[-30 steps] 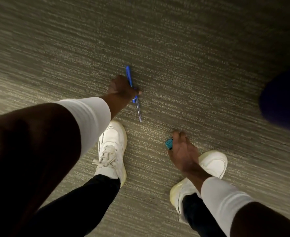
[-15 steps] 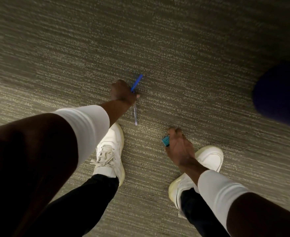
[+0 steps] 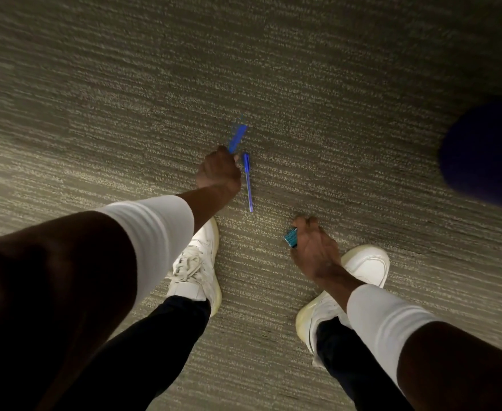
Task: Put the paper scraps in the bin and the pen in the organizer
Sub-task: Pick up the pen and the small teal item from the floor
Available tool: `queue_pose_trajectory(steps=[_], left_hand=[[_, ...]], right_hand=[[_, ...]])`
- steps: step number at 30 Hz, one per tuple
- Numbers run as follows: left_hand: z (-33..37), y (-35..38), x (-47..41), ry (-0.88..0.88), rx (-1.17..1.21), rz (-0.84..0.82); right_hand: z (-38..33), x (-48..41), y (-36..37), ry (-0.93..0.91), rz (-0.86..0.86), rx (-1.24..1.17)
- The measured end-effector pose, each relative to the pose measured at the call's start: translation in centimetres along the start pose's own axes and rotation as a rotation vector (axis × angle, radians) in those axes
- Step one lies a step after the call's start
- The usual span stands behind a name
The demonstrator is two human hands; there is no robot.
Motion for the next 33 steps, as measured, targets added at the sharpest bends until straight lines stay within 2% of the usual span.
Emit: queue_pose_trajectory(steps=[7,10,17,19,22,33], left_hand=[[-0.5,4.0,2.4,-0.055,-0.171,-0.100],[-0.9,5.0,2.4,-0.051,-0.149,-0.139],[-0.1,4.7,3.0,0.006,-0.222,-0.094],[0.3,3.8,4.2,0.024,-0.268,-0.085],[1.3,1.6,6.8,0.191,-0.318,-0.128],[5.4,-11.8,17.8,0.322,0.003,-0.128]], right_hand=[[0.3,0.2,0.1,0.021,0.010,-0.038],[1.0,0.7,0.2,0.030,0.030,-0.101],[2.5,2.4,-0.6,0.049,0.046,-0.228],[2.4,3.4,-1.6,0.074,0.056,-0.256],[1.7,5.4,-3.9,0.113,0.116,-0.308],[-3.4,15.0,-18.6,0.259,0.310,-0.456]])
Point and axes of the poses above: each hand's wrist, its own x-axis away from the middle knuckle, its own y-axis out of the palm, z = x × y, the point moved 1 cm from there along -x, towards the middle knuckle, and after that the axes turned 3 degrees about -y, right-handed, at the moved point
